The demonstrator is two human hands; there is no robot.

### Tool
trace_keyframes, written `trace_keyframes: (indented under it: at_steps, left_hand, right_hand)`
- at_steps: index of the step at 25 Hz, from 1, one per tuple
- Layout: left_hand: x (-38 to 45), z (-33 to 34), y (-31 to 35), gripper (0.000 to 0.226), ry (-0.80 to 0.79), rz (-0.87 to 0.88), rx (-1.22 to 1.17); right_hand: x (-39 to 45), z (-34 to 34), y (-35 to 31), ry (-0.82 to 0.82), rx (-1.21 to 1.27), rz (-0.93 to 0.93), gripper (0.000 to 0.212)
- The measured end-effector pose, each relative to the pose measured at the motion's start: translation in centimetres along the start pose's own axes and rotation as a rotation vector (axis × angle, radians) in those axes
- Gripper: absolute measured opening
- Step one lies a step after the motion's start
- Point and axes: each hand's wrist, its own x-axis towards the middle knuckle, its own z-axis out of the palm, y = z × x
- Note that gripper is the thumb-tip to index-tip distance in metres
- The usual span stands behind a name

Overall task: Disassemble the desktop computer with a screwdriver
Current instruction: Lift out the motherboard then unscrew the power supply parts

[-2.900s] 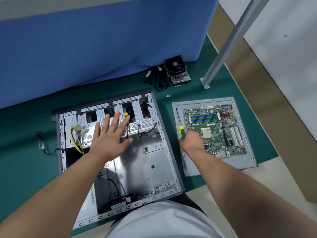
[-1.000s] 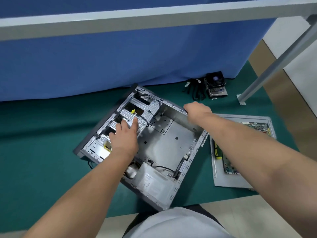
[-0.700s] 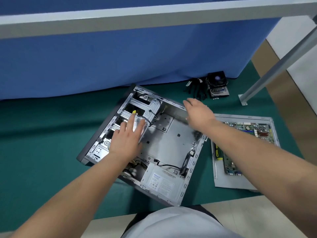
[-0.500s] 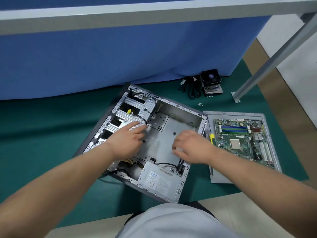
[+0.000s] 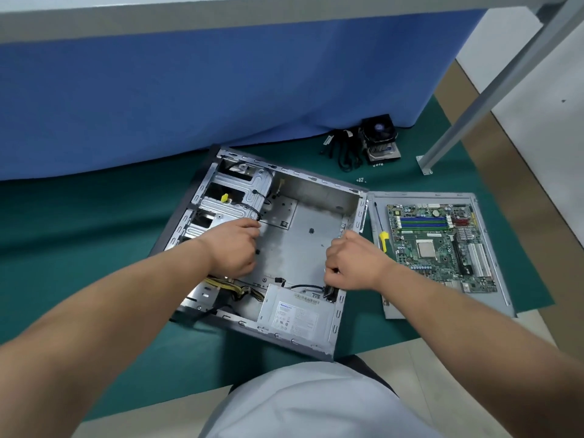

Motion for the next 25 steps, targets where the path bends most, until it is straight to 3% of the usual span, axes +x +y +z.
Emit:
trace_keyframes:
  at_steps: [3, 9, 14, 16, 18, 20, 21, 23, 25]
  left_hand:
    - [-0.9, 0.6, 1.3, 0.056, -0.050, -0.084, -0.032]
    - [-1.7, 1.0, 4.0, 0.051, 0.094, -0.252, -0.064]
    - [-1.2, 0.1, 4.7, 0.057, -0.085, -0.369, -0.134]
    - [0.1, -0.9, 5.0, 0.053, -0.122, -0.480, -0.229]
    - [2.6, -1.7, 5.8, 0.046, -0.115, -0.652, -0.564]
    - [5.7, -2.1, 6.7, 0.045, -0.207, -0.791, -0.982]
    - [7.1, -2.2, 7.1, 0.049, -0.300, -0.813, -1.117]
    - [9.0, -1.9, 8.1, 0.051, -0.462, -0.815, -1.229]
    - [9.5, -1.2, 8.5, 0.043, -0.462, -0.866, -1.259]
  right_hand:
    - [2.1, -1.5, 1.2, -0.063, -0.026, -0.032, 0.038]
    - [5.1, -2.9, 2.8, -0.126, -0.212, -0.159, 0.038]
    - [5.0, -2.3, 2.4, -0.083, -0.164, -0.130, 0.040]
    - [3.5, -1.3, 2.3, 0.070, 0.028, -0.015, 0.035]
    - [1.5, -0.3, 1.6, 0.155, 0.277, 0.244, 0.071]
    - [0.4, 0.7, 0.2, 0.047, 0.664, 0.555, 0.098]
    - [0.2, 1.2, -0.5, -0.024, 0.851, 0.676, 0.098]
    - [0.4, 1.7, -1.3, -0.056, 1.092, 0.823, 0.079]
    - [0.8, 1.6, -1.6, 0.013, 1.199, 0.887, 0.060]
